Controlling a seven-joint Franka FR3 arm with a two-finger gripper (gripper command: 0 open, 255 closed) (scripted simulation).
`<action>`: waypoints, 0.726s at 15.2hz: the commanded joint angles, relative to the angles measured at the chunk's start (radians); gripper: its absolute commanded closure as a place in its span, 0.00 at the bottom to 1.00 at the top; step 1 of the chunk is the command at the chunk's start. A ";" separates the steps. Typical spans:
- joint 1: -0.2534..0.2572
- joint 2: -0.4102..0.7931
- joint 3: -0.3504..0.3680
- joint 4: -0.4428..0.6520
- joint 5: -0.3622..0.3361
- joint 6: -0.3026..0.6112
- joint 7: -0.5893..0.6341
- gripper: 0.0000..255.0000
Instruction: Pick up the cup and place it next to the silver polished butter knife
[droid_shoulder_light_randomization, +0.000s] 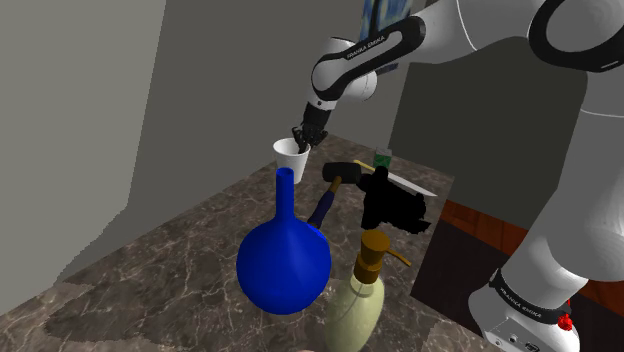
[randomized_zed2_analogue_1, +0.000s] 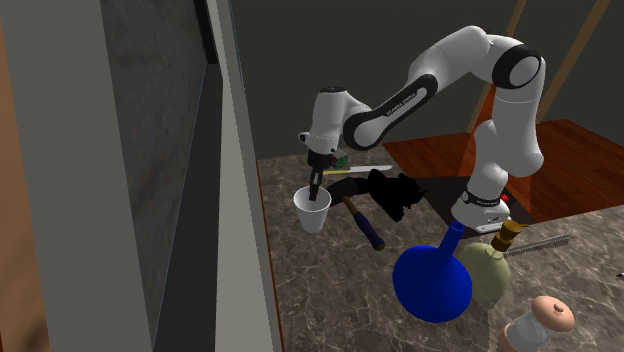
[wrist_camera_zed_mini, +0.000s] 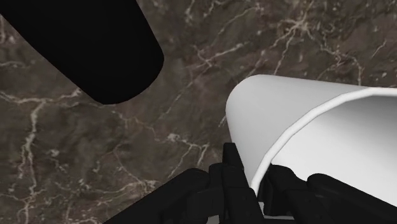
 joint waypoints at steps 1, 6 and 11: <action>0.000 -0.011 -0.001 0.013 -0.004 -0.024 0.006 1.00; 0.000 -0.039 -0.004 0.044 -0.013 -0.082 0.019 1.00; -0.001 -0.063 -0.006 0.081 -0.021 -0.142 0.033 1.00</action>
